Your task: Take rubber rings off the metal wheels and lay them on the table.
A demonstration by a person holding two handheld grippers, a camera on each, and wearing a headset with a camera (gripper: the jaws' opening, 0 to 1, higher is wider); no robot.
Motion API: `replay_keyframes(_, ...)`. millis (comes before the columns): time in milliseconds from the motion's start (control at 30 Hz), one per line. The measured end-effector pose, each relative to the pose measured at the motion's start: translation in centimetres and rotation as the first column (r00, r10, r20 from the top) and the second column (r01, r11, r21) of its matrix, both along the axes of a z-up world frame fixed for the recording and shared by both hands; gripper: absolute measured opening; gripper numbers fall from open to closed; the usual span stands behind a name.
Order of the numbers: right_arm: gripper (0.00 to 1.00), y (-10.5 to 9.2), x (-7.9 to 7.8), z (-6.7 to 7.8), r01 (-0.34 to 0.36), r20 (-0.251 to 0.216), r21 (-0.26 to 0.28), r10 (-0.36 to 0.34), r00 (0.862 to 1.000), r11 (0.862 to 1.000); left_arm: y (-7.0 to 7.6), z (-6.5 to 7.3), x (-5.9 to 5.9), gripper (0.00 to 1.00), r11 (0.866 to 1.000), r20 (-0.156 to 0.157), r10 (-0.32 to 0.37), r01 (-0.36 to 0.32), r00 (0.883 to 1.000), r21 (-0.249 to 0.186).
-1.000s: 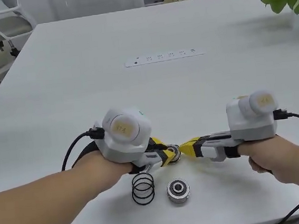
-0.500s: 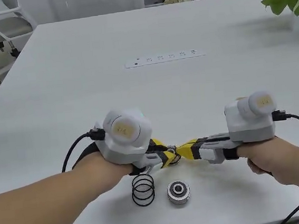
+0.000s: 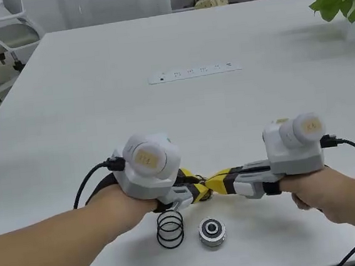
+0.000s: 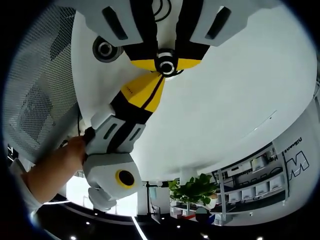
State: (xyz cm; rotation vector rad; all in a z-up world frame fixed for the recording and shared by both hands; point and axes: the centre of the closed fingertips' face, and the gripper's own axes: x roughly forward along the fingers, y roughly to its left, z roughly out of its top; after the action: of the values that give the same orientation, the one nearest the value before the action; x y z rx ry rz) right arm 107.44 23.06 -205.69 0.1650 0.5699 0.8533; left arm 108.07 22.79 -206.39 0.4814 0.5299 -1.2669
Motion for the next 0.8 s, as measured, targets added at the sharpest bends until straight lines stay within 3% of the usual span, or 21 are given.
replay_keyframes(433,0.0,-0.6,0.3,0.0,0.027,0.006,-0.011,-0.027,1.0,1.0,0.1,0.0,-0.1,0.08,1.0,-0.012,0.006,-0.006,1.0,0.001)
replay_keyframes(533,0.0,-0.7,0.4,0.1,0.031,0.006,-0.007,-0.031,1.0,1.0,0.3,0.1,-0.2,0.12,1.0,-0.019,0.001,-0.001,1.0,0.004)
replay_keyframes(800,0.0,-0.5,0.3,0.6,0.029,0.009,0.003,-0.029,1.0,1.0,0.7,1.4,-1.0,0.19,1.0,-0.024,-0.013,0.013,1.0,-0.024)
